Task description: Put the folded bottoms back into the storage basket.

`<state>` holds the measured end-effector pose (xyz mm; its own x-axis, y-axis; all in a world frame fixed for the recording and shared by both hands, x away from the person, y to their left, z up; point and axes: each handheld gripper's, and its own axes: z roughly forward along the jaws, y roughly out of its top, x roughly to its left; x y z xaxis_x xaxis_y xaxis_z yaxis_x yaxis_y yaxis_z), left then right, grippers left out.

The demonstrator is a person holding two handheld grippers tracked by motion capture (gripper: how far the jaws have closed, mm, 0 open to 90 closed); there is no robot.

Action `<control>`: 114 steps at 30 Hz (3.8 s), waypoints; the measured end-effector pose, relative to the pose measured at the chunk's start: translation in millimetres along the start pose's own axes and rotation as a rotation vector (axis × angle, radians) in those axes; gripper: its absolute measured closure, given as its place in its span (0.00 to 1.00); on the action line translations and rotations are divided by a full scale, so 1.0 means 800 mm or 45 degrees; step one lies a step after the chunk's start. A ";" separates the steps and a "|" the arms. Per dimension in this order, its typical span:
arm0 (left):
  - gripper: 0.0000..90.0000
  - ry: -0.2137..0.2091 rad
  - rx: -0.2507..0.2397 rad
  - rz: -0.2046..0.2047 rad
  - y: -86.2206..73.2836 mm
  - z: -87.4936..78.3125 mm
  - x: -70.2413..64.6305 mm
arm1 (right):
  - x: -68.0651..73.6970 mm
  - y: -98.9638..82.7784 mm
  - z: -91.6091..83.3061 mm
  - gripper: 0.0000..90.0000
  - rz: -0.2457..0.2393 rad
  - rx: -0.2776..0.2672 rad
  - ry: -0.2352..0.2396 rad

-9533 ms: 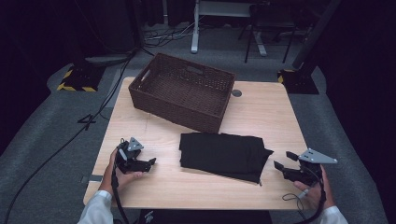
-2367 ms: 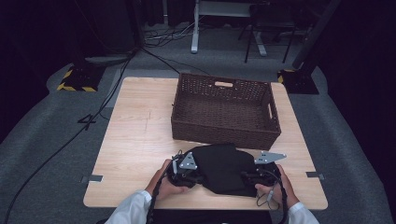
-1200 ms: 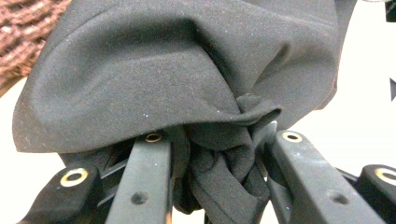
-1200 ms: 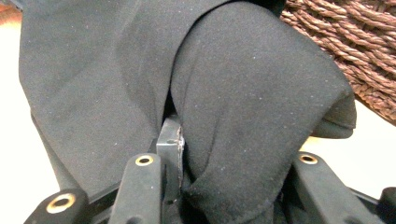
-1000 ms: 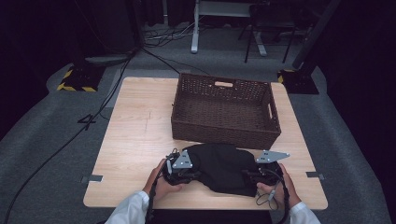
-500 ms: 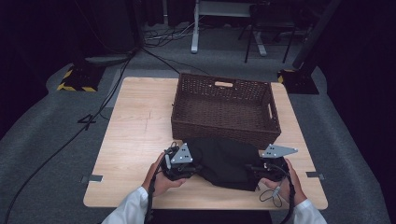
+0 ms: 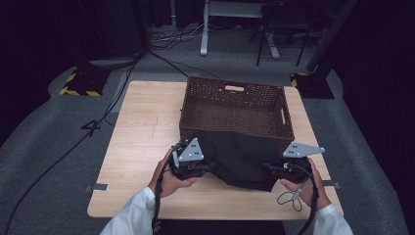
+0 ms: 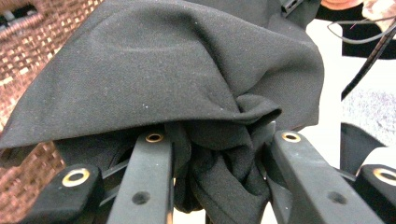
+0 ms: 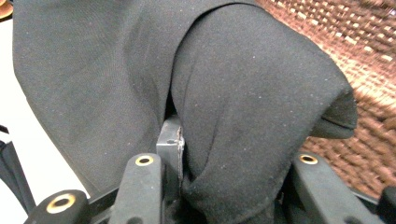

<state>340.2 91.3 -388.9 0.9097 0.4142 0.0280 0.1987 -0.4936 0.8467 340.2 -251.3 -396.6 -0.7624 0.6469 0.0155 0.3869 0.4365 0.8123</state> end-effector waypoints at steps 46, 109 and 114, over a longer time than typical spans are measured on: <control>0.78 0.084 -0.147 0.029 0.089 -0.023 0.055 | -0.047 0.115 -0.023 0.69 -0.096 -0.060 -0.089; 0.77 0.257 0.106 -0.154 0.078 0.107 0.161 | -0.149 0.127 0.126 0.68 -0.005 0.199 -0.193; 0.77 0.270 0.146 -0.154 0.079 0.112 0.164 | -0.149 0.126 0.136 0.68 -0.011 0.241 -0.204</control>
<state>504.7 46.2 -379.6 0.7828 0.6202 0.0514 0.3521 -0.5094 0.7852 526.6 -216.8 -380.0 -0.6797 0.7272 -0.0959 0.4825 0.5417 0.6883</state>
